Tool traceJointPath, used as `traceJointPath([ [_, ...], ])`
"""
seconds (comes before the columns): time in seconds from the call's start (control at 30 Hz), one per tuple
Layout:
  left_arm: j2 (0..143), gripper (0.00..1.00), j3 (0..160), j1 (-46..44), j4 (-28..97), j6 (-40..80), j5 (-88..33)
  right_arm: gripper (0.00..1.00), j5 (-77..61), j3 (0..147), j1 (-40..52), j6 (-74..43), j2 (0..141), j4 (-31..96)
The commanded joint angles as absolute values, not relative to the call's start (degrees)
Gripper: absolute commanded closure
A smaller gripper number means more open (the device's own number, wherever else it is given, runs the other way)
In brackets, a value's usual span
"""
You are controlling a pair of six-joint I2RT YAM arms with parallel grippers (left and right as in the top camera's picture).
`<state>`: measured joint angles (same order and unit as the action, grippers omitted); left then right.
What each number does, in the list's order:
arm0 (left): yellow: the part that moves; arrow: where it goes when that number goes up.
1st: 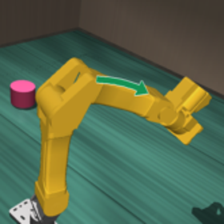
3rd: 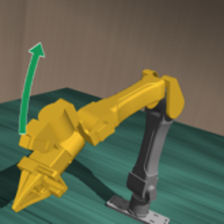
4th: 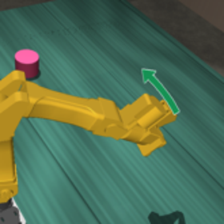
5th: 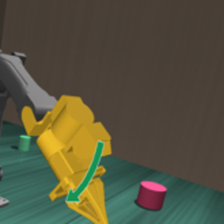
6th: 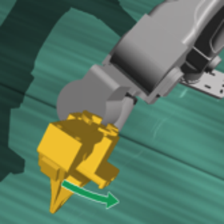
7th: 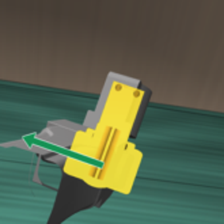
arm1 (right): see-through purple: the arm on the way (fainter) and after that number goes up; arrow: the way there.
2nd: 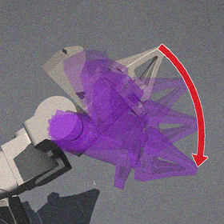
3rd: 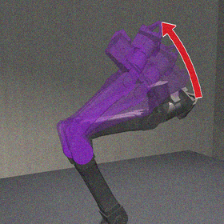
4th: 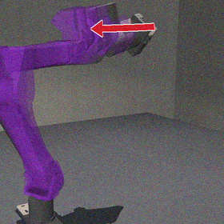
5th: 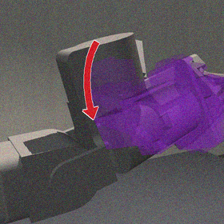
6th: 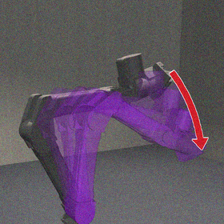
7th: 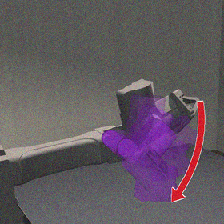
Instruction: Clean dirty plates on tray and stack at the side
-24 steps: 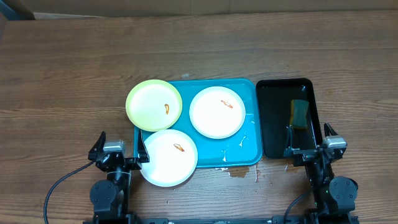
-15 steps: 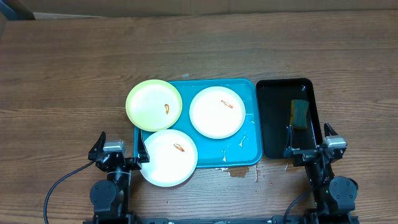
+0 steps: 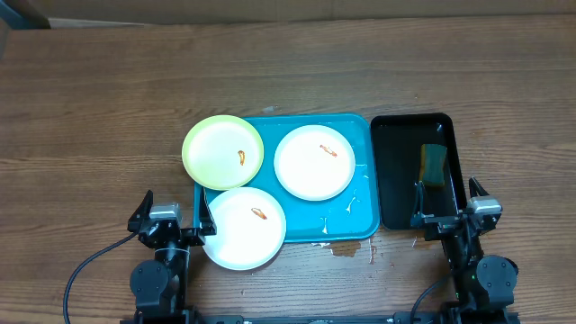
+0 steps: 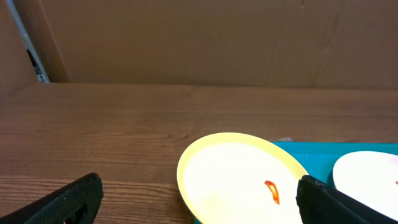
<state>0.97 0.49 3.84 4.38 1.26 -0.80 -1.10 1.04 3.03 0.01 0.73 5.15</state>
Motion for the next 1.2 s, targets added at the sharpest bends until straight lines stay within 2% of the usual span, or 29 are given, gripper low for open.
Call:
traceJointPath([
  [0.0, 0.4, 0.0, 0.3, 3.7, 4.5, 0.2, -1.0, 0.0, -1.1, 0.4, 2.8, 0.3, 0.2, 4.8],
  [0.9, 0.4, 0.0, 0.3, 3.7, 4.4, 0.3, -1.1, 0.0, -1.2, 0.4, 2.8, 0.2, 0.2, 4.8],
  [1.17, 0.4, 0.0, 0.3, 3.7, 4.1, 7.7, -4.2, 0.0, -1.2, 0.4, 2.8, 0.2, 0.2, 4.8],
])
